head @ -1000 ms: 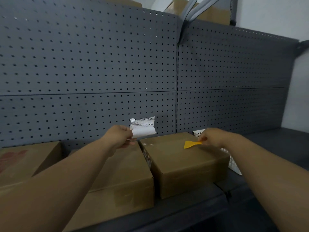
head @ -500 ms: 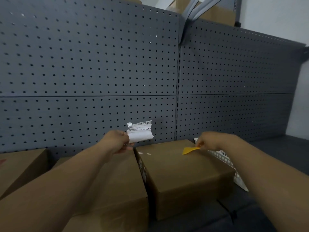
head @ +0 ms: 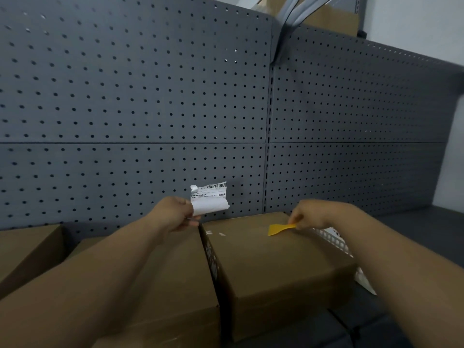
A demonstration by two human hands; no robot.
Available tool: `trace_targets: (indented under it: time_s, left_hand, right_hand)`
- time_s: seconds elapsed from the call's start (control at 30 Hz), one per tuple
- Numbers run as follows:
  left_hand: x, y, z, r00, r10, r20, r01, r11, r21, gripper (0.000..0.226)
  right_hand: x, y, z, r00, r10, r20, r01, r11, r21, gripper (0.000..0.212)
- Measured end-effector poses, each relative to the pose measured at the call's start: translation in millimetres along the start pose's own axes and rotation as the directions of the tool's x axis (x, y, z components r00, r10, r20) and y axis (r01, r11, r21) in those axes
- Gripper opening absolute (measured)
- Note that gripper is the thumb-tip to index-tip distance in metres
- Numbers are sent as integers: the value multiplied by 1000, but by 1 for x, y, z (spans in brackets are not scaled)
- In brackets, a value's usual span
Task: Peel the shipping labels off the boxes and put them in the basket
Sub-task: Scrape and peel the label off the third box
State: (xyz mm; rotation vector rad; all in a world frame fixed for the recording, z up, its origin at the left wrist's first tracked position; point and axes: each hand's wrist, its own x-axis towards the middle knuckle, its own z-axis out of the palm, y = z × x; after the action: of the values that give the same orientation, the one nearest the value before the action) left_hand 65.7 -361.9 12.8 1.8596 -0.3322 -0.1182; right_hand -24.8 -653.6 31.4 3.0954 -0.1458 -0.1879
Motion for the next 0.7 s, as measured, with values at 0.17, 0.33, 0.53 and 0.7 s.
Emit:
trace_targets:
  time_s: [0.17,0.33,0.53,0.7]
  left_hand:
    - [1,2,8,1000,-7,9,7,1000,14,18]
    - [0,3,10,1000,2,13,-2,1000,12,15]
    - [-6,3,18,999,-11,33,10,1000,7,15]
    - [-12,4,23,999,-8,37,9,1000,-23,16]
  right_hand:
    - [20,-43,13,994,-98,-55,101,992,72,31]
    - [5,-18,9,997,-68,-37,69,997,41,28]
    - [-7,-15,9,998,-56,-43,57,998,19,30]
    - [-1,-43,16,990,-123,-69,128,988,83,33]
